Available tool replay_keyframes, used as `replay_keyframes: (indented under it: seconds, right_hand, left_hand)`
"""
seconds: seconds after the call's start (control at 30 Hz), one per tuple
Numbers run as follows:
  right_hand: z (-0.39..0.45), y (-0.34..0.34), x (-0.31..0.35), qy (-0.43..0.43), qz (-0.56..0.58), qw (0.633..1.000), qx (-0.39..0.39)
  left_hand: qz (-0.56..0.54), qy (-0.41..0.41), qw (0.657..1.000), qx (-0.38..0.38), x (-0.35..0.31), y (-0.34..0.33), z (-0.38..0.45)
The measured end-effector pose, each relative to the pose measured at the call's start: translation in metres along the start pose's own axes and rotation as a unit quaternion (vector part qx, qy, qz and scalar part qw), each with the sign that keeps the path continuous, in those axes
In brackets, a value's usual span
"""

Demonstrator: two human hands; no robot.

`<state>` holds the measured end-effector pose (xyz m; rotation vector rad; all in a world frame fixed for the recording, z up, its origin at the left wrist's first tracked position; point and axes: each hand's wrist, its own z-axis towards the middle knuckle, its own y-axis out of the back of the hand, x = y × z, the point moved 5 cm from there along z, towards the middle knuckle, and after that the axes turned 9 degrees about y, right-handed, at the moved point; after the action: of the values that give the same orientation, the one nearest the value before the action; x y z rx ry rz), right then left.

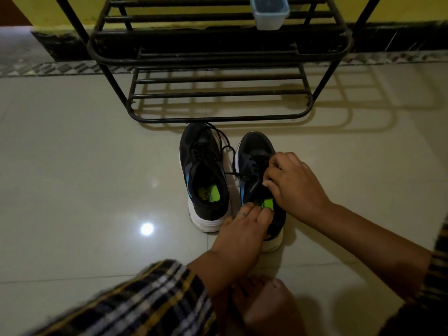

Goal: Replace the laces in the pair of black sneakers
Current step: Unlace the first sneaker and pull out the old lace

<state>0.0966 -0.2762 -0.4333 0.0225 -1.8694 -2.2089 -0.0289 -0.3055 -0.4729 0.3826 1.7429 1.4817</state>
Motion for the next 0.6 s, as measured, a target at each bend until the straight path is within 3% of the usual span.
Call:
replay_keyframes:
  seconds: [0.3, 0.47, 0.6]
  right_hand:
    - [-0.004, 0.009, -0.04, -0.173, 0.174, 0.966, -0.076]
    - [-0.019, -0.005, -0.052, -0.321, 0.396, 0.854, -0.105]
    - [-0.029, -0.015, -0.057, -0.391, 0.394, 0.823, -0.123]
  left_hand:
    - [-0.003, 0.008, 1.0, -0.001, 0.001, 0.001, -0.001]
    - [0.006, 0.01, 1.0, -0.009, 0.0, 0.004, -0.001]
    - [0.018, 0.015, 1.0, -0.005, 0.0, 0.006, 0.001]
